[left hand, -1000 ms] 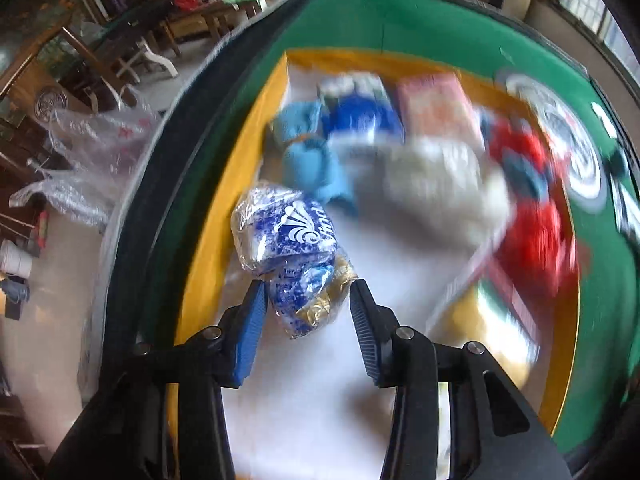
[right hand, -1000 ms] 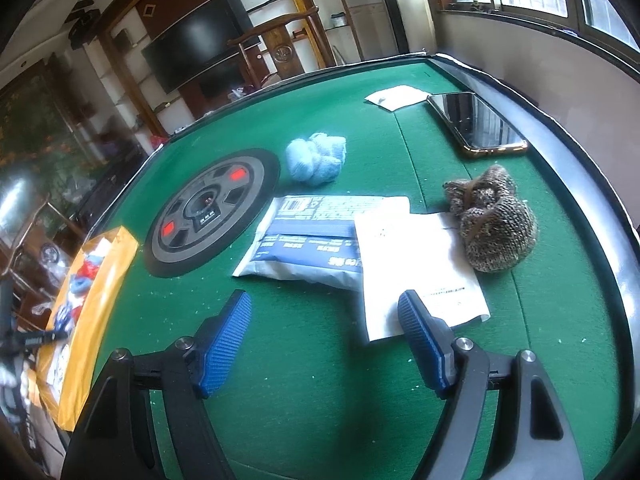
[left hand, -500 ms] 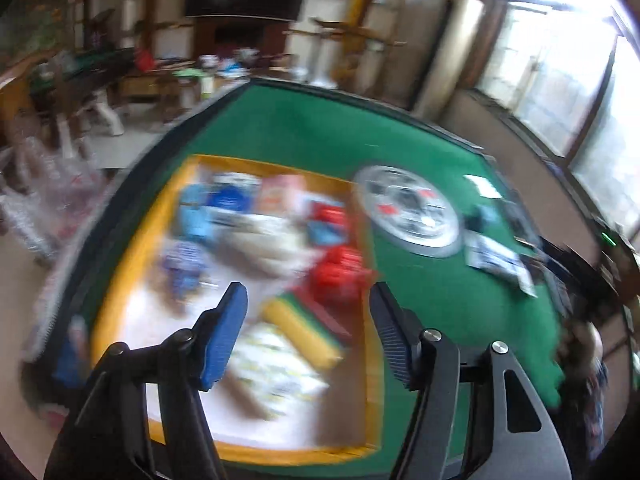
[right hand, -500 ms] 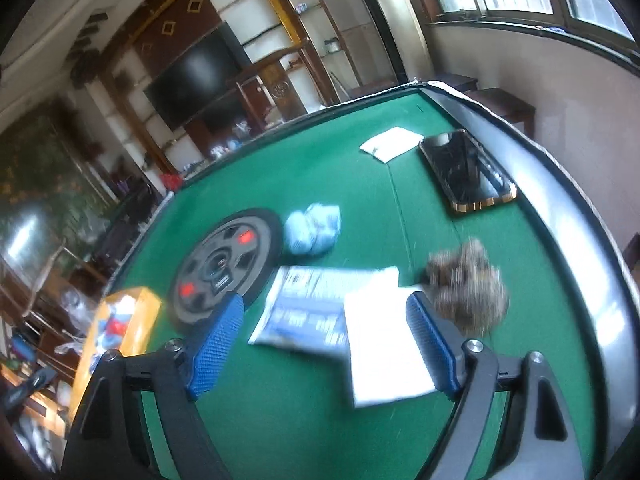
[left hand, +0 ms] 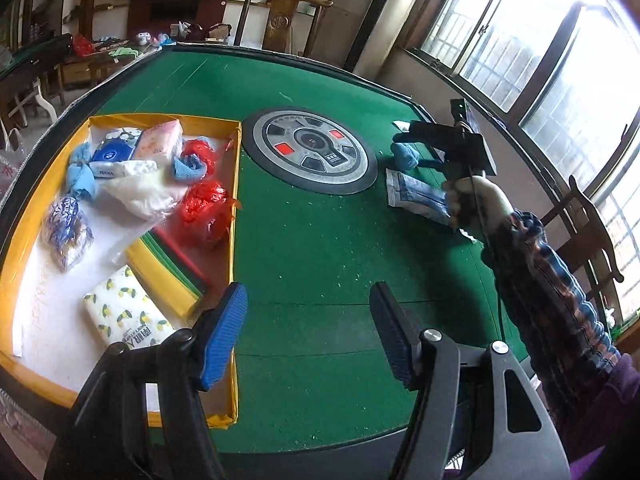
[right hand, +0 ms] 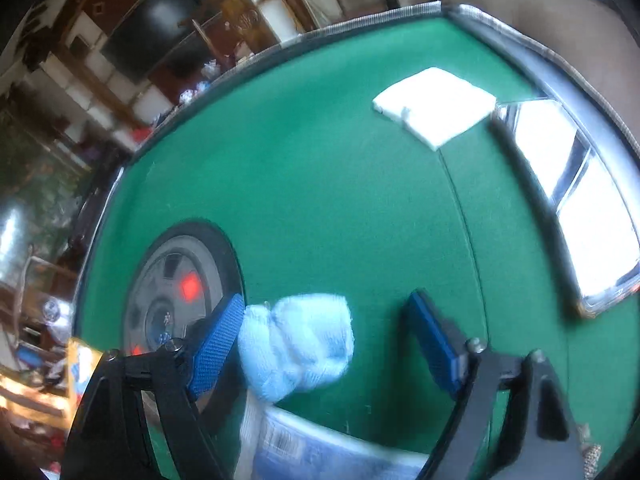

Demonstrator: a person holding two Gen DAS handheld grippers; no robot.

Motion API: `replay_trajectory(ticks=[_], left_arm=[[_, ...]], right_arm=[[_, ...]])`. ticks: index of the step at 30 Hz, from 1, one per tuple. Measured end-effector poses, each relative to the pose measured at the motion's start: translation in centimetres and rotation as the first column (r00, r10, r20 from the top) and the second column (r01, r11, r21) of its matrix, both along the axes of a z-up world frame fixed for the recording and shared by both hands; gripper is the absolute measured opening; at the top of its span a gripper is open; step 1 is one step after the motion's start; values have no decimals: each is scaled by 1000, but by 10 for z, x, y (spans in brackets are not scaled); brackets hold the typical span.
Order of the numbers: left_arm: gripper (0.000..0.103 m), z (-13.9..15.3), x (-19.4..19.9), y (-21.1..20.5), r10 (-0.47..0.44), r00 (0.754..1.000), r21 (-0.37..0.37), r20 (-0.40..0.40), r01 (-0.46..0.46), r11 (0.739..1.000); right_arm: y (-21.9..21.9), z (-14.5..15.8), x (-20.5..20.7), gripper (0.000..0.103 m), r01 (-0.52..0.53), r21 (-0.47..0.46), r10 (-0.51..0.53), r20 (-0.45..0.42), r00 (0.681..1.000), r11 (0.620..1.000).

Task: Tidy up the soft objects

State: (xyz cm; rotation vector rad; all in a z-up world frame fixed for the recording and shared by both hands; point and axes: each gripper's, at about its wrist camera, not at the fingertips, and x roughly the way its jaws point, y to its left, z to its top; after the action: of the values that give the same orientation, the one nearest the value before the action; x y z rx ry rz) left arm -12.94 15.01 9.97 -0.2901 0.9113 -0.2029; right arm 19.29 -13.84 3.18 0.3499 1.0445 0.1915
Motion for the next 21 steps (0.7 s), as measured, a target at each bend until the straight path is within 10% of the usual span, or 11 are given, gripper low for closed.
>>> replay_trajectory(ticks=[2, 7, 12, 17, 21], left_arm=[[63, 0, -1, -1, 1, 1000, 1, 3, -1, 1000], [63, -7, 7, -2, -13, 1000, -26, -14, 13, 1000], [63, -21, 20, -15, -54, 997, -60, -56, 51, 997], [63, -34, 28, -50, -122, 988, -71, -91, 116, 991], [63, -39, 33, -81, -166, 981, -39, -103, 163, 986]], right_arm=[[13, -4, -5, 36, -65, 65, 67, -31, 997, 996], [47, -5, -61, 37, -288, 150, 299, -56, 953, 946], [71, -9, -147, 39, -528, 271, 563, -65, 824, 805], [2, 27, -166, 80, -349, 274, 308, 183, 934, 896], [-47, 22, -168, 80, -197, 335, 124, 226, 966, 922]])
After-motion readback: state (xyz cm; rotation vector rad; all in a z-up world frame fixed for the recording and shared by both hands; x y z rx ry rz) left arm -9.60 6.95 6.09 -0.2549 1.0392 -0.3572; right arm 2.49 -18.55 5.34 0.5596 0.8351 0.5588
